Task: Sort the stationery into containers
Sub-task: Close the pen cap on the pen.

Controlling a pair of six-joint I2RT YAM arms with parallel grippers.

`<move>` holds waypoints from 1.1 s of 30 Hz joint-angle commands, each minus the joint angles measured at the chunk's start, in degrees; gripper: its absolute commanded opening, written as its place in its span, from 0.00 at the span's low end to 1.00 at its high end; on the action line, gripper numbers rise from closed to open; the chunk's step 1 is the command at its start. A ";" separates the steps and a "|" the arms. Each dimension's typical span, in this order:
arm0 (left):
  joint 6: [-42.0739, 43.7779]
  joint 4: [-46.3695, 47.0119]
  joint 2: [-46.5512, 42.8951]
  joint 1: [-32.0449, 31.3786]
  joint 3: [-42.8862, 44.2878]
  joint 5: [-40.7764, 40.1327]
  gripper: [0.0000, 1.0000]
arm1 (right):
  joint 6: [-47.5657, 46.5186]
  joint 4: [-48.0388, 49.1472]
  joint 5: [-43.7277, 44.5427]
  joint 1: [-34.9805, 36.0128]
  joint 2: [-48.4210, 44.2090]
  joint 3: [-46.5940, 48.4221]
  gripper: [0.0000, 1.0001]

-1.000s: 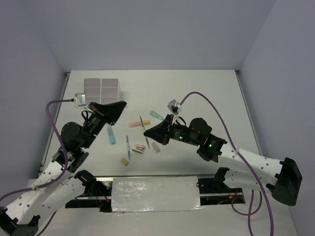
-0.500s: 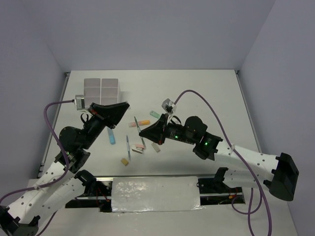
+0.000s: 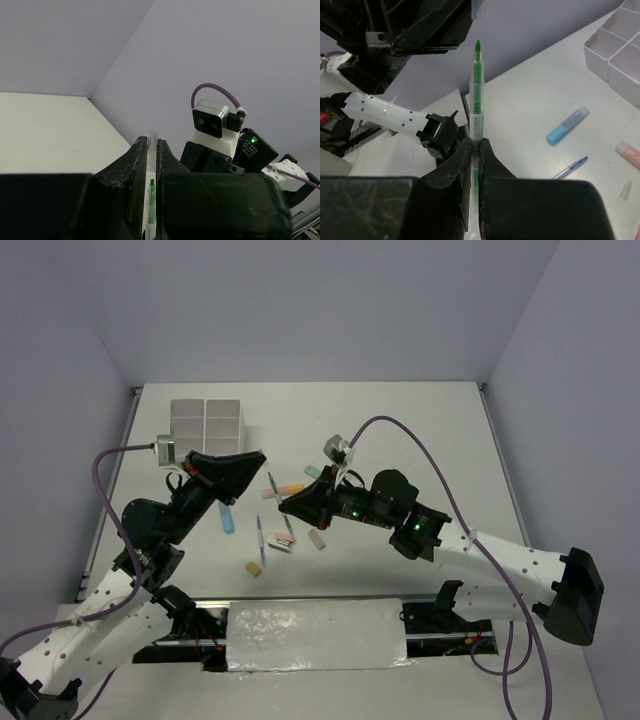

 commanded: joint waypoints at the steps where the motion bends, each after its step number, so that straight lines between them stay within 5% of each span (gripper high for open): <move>1: -0.62 3.70 -0.66 -0.19 -0.25 1.25 0.00 | -1.18 -0.22 -0.53 0.58 0.93 2.93 0.00; 33: -0.53 2.56 -0.57 -0.10 -1.12 -0.33 0.00 | -3.02 -2.23 2.10 0.58 -0.65 3.99 0.00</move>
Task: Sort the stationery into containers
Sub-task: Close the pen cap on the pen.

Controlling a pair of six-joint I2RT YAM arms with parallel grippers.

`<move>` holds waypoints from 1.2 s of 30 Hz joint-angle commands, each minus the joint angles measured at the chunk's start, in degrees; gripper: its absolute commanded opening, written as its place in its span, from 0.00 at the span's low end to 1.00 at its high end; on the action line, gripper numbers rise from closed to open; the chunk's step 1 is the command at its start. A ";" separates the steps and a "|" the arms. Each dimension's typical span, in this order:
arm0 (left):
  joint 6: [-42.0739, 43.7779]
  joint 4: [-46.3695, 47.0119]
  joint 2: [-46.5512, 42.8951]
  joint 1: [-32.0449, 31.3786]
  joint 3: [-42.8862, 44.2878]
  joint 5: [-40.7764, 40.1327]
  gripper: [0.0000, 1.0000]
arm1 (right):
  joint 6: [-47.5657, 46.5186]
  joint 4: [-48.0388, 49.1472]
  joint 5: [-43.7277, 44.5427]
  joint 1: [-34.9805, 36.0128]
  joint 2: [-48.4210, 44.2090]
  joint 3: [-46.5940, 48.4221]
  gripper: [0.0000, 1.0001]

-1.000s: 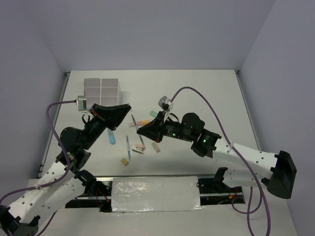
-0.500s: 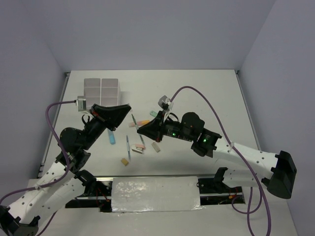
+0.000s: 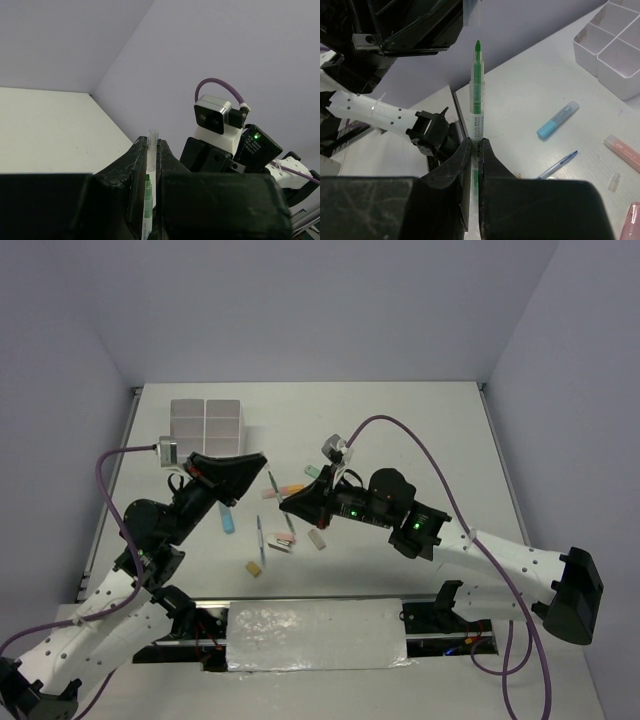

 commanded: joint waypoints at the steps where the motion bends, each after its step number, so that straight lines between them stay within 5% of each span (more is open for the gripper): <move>1: -0.62 2.88 -0.22 -0.19 -0.36 -0.44 0.00 | -1.28 0.21 0.62 0.58 -1.50 3.05 0.00; 36: -4.40 3.77 0.04 -0.10 -1.16 1.67 0.00 | -4.35 -1.90 2.90 0.49 0.25 7.18 0.00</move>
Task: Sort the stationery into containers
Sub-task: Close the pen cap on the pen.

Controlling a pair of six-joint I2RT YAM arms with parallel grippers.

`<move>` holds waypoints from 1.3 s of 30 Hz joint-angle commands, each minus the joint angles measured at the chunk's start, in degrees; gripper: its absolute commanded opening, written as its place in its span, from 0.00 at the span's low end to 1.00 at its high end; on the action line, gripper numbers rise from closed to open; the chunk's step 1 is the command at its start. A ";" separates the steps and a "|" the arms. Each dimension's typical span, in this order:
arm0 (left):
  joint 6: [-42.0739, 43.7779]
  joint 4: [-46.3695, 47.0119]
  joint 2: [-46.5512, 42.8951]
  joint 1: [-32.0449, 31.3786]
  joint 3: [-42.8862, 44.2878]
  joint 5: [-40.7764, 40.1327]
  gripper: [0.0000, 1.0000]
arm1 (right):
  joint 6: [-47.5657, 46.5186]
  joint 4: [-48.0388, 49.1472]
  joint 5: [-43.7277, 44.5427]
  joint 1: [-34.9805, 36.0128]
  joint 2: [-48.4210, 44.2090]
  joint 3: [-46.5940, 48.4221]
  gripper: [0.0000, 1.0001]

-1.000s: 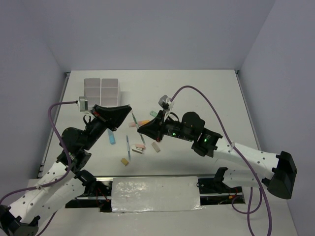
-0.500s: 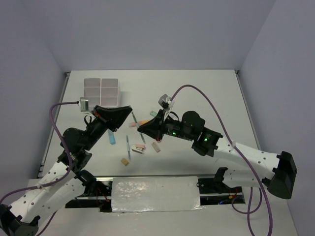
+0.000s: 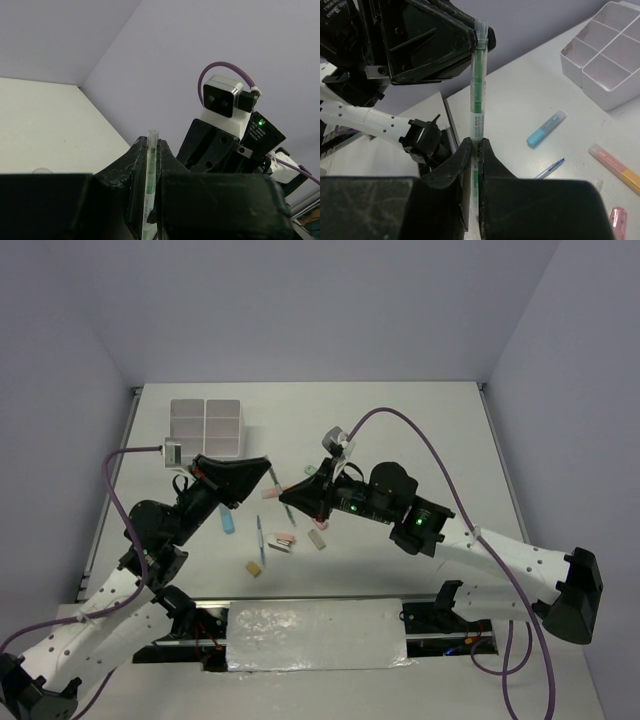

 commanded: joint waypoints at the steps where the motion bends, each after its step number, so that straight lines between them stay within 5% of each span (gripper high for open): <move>1: -1.53 0.88 -0.53 -0.08 1.03 0.64 0.00 | -1.86 1.60 0.83 0.40 0.06 3.42 0.00; 14: -1.54 2.64 0.44 -0.08 0.77 3.71 0.03 | -2.39 5.20 3.46 0.40 -1.00 3.51 0.00; 17: -0.23 1.50 1.49 -0.16 2.17 5.29 0.10 | -2.91 6.43 3.90 0.40 -0.74 3.86 0.00; 22: 1.97 -1.23 1.32 -0.08 3.49 5.83 0.39 | -3.71 6.87 1.79 0.32 -0.65 3.95 0.00; 28: 4.43 -3.69 1.14 -0.16 6.48 4.51 0.47 | -2.65 6.52 -0.32 0.49 -0.38 4.21 0.00; 32: 5.93 -4.05 1.49 -0.08 8.24 5.30 0.41 | -2.74 6.61 -0.14 0.40 -0.47 4.04 0.00; 39: 6.55 -3.52 2.02 -0.08 7.80 7.84 0.51 | -2.57 5.64 1.09 0.58 0.05 5.53 0.00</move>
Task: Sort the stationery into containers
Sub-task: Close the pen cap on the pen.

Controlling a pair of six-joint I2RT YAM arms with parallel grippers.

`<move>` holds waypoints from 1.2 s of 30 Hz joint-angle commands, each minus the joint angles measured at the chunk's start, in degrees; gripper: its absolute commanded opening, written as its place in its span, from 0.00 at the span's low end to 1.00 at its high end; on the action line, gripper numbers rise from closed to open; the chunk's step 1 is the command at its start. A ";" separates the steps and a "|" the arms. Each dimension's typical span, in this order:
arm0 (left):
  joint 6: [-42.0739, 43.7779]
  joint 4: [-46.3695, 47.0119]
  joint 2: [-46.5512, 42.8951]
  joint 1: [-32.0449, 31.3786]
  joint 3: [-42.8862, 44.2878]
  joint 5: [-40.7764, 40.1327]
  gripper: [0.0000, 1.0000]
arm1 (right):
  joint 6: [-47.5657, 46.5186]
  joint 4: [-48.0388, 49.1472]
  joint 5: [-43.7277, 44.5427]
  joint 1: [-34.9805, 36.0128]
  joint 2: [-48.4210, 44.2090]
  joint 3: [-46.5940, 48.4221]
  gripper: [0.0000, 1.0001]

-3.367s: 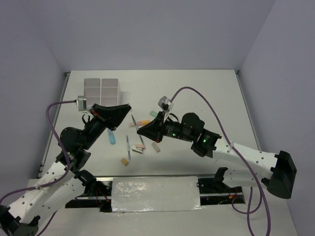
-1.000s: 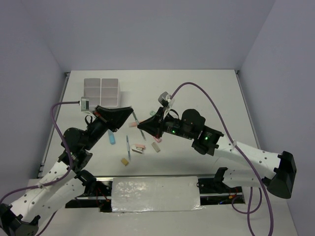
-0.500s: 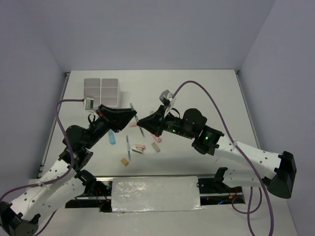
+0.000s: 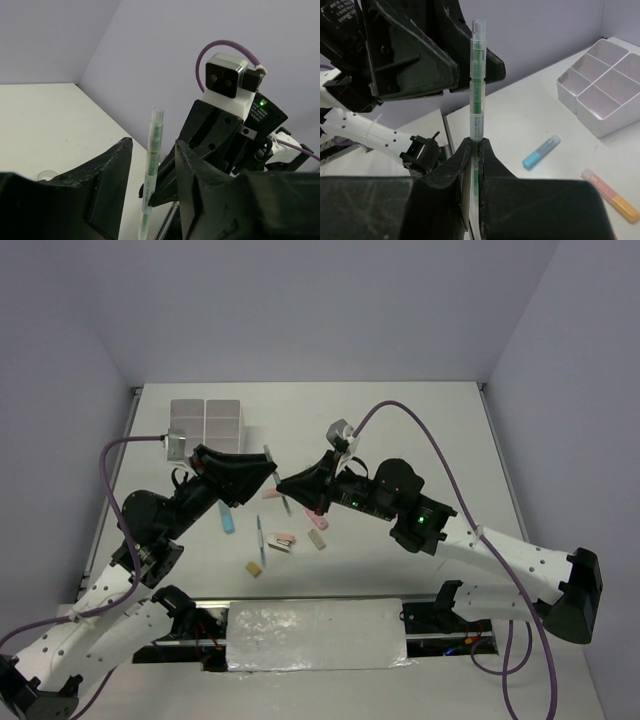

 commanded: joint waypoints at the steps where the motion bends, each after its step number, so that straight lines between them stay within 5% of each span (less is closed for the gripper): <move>1: 1.46 2.23 0.45 -0.16 1.20 2.75 0.53 | -0.31 2.23 0.41 0.34 -0.01 3.87 0.00; 9: 2.34 1.97 0.97 -0.08 0.50 4.43 0.49 | -0.23 1.44 -0.46 0.34 0.43 5.01 0.00; 14: 2.60 2.41 0.80 -0.08 0.41 3.99 0.14 | -0.23 0.83 -1.87 0.34 1.40 4.75 0.00; 18: 4.00 2.05 0.89 -0.08 1.38 5.30 0.00 | 0.12 0.39 -4.06 0.34 2.10 4.66 0.00; 19: 4.61 2.40 0.89 -0.08 1.64 6.52 0.00 | 0.12 0.21 -5.29 0.34 2.36 4.57 0.03; 22: 4.88 3.81 0.80 -0.08 1.29 9.77 0.00 | -0.49 -0.05 -8.10 -0.10 3.15 4.66 0.49; 24: 4.71 5.56 0.80 -0.08 1.20 11.36 0.00 | 0.73 0.64 -9.95 -1.24 3.59 4.49 0.55; 28: 4.27 7.50 0.98 -0.16 1.03 14.61 0.00 | 1.88 2.58 -11.10 -2.03 3.24 3.61 0.50; 34: 4.45 8.56 1.85 -0.08 1.29 17.34 0.00 | 1.71 2.58 -10.14 -2.03 2.19 3.52 0.00; 36: 5.06 7.51 2.21 -0.08 1.64 17.35 0.05 | 2.23 3.19 -9.70 -2.21 1.66 3.08 0.00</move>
